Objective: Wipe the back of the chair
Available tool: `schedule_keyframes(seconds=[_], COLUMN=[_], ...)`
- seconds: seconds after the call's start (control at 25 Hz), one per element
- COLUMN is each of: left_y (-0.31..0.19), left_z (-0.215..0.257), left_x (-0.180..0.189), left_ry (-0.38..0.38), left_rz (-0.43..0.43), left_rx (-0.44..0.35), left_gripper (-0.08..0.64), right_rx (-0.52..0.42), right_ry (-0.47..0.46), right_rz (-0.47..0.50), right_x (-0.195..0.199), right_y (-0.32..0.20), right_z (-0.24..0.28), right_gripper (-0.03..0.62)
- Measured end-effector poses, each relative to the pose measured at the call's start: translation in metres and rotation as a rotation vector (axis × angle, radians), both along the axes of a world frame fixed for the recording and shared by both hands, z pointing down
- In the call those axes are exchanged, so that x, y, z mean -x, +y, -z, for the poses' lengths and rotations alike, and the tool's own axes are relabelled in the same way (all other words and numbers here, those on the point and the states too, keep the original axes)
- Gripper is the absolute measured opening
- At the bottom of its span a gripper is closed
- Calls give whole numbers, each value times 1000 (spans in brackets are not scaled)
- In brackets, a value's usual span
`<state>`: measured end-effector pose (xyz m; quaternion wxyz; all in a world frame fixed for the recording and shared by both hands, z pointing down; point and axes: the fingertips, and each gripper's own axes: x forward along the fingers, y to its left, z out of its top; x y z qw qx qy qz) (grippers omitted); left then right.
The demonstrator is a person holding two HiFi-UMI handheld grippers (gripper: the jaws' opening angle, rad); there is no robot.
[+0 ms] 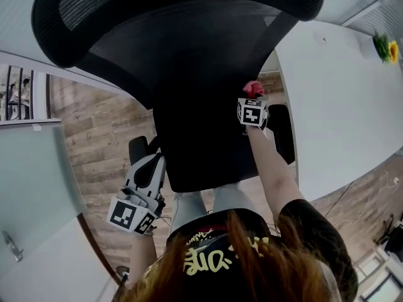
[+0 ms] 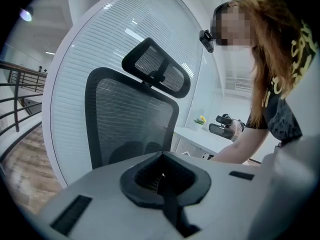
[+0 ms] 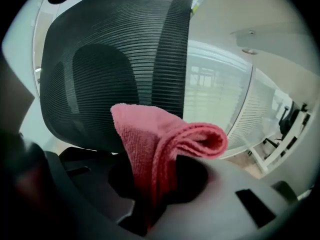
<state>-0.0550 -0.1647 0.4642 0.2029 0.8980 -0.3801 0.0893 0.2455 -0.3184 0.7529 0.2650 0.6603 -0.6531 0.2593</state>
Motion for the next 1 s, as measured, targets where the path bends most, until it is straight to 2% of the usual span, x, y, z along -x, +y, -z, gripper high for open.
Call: schedule_keyframes(seconds=[0.08,0.24,0.4,0.76,1.0], left_y=[2,5,7,8,7], left_z=[-3,-10,-13,-17,-21], left_x=[5,16,26,52,68], left_ry=[-2,-5,-8,-2,17], left_rz=[8,26,36,52,59], left_rx=[6,21,29,38,44], left_gripper=[-11,-11,-11,-11,-11], right_rx=[4,-5,-9,-5,7], right_ry=[23,32,63,44,79], right_rz=[24,-2,56,-36,161], right_x=[8,13,31,48,108], right_y=[-4,-5,-8,-11,-17], right_z=[-1,-4,-7,-13,-9], right_gripper=[51,51,51,51,51])
